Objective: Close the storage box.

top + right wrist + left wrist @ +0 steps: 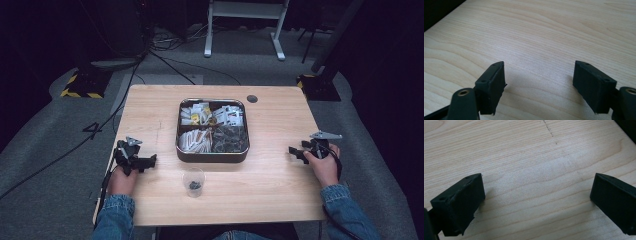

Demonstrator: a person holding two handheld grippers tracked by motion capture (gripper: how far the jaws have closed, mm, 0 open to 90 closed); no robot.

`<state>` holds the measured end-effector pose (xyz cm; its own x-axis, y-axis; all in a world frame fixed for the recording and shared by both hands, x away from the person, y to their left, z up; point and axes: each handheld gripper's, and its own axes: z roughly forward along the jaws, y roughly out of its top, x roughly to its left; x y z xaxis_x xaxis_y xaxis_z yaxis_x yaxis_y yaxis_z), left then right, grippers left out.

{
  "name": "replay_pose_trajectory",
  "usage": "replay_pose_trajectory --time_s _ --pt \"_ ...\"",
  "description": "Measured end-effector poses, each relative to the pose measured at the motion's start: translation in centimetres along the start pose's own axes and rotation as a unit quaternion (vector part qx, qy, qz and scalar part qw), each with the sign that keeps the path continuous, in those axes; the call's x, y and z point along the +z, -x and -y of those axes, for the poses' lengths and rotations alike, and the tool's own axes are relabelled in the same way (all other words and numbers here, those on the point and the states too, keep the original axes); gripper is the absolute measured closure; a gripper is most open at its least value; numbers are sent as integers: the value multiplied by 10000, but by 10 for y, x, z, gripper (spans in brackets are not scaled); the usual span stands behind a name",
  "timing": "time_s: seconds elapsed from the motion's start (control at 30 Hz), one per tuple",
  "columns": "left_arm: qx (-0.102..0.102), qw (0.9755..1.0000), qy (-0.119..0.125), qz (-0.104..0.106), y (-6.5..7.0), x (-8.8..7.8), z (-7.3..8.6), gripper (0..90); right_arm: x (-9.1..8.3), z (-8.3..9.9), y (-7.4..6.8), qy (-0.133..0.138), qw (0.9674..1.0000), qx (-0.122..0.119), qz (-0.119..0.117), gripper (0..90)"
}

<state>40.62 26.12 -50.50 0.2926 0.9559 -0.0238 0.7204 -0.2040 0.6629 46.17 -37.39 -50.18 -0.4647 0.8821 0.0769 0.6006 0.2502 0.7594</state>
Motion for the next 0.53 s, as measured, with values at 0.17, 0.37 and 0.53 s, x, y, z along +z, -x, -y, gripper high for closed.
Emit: replay_pose_trajectory --time_s 0.17,0.37,0.53 --pt "-5 10000 -1 8 0 0 0 0 1 0 -1 -76 9998 -159 115 222" --pt "12 10000 4 -3 0 0 0 0 5 -2 -2 -221 9989 -288 303 129" --pt "8 10000 9 3 0 0 0 0 5 -2 -2 -238 9988 -285 312 122"
